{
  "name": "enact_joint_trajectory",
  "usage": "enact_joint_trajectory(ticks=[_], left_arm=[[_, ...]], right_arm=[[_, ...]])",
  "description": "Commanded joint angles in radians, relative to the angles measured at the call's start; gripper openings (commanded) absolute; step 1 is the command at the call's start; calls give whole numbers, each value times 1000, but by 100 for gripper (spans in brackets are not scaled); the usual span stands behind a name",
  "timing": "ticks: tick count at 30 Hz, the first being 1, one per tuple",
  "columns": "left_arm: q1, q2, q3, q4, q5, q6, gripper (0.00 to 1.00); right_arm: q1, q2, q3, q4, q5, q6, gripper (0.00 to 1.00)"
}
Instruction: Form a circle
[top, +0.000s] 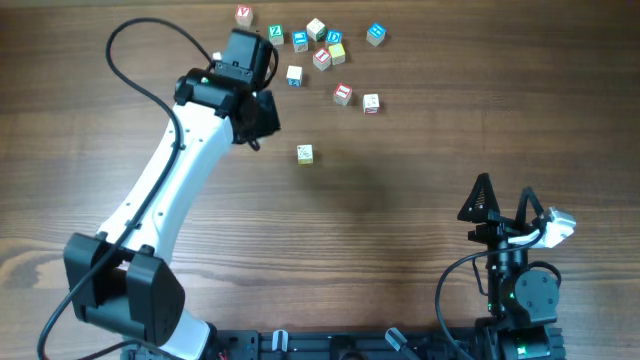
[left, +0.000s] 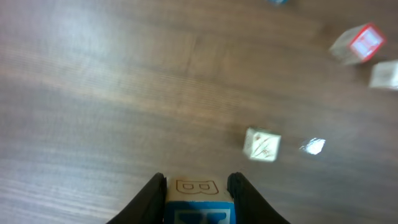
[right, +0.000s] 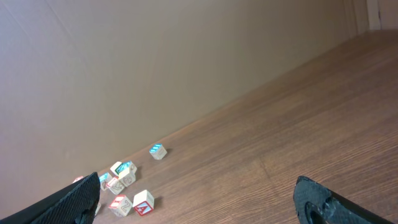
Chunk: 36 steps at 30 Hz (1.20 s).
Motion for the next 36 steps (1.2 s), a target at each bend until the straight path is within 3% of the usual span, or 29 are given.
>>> enact_joint_trajectory(ticks=[1, 9, 15, 32, 33, 36], left_arm=[[2, 13, -128, 29, 18, -21, 28], [2, 13, -389, 285, 58, -24, 28], [-8, 25, -475, 451, 90, -124, 31], [-31, 99, -488, 556, 83, -133, 32], [-31, 103, -488, 555, 83, -133, 34], [-31, 104, -488, 559, 83, -133, 54]], right_arm=[[-4, -5, 0, 4, 6, 4, 100], [-4, -5, 0, 4, 6, 4, 100], [-4, -5, 0, 4, 6, 4, 100], [-4, -5, 0, 4, 6, 4, 99], [-4, -5, 0, 4, 6, 4, 100], [-4, -5, 0, 4, 6, 4, 100]])
